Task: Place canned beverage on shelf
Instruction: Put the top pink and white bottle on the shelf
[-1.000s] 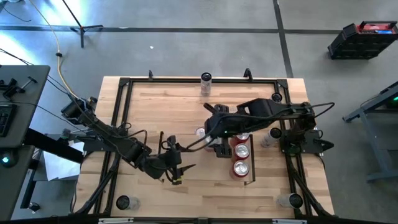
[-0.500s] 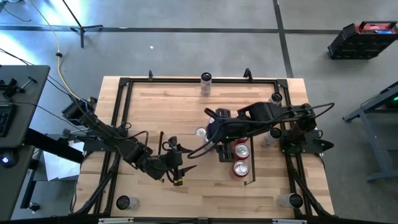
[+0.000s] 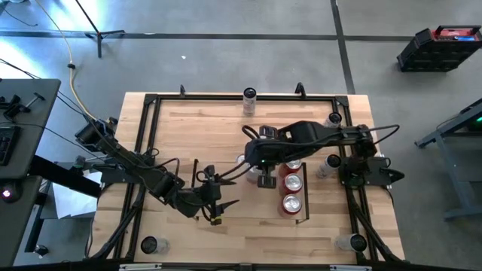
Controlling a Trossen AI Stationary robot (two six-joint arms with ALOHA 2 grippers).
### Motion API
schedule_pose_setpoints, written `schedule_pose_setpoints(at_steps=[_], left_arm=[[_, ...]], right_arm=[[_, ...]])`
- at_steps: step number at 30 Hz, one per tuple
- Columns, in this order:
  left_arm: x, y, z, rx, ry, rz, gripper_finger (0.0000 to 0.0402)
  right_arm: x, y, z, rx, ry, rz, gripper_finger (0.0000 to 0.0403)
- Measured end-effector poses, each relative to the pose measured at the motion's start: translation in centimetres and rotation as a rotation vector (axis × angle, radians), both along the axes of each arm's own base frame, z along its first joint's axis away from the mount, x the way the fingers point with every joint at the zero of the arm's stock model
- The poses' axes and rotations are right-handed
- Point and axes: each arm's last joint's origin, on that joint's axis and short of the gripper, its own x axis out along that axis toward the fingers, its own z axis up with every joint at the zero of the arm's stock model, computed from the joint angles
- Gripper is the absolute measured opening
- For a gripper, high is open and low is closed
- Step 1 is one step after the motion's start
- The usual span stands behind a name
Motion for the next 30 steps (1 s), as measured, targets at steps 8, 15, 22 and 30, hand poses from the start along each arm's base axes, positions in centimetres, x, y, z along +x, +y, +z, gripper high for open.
schedule_pose_setpoints(at_steps=[8, 15, 22, 30], left_arm=[[0.0, 0.0, 0.0, 0.009, 0.003, -0.003, 0.0255], [0.0, 0.0, 0.0, 0.009, 0.003, -0.003, 0.0255], [0.0, 0.0, 0.0, 0.007, 0.002, -0.003, 0.0255], [0.0, 0.0, 0.0, 0.009, 0.004, -0.004, 0.0255]], right_arm=[[0.1, -0.2, -0.2, -0.008, 0.02, -0.007, 0.0015], [0.5, -0.1, -0.9, -0.012, 0.052, -0.009, 0.0004], [0.6, -0.2, -1.2, -0.035, 0.067, -0.028, 0.0001], [-0.1, 0.0, -1.2, -0.013, 0.103, -0.087, 0.0]])
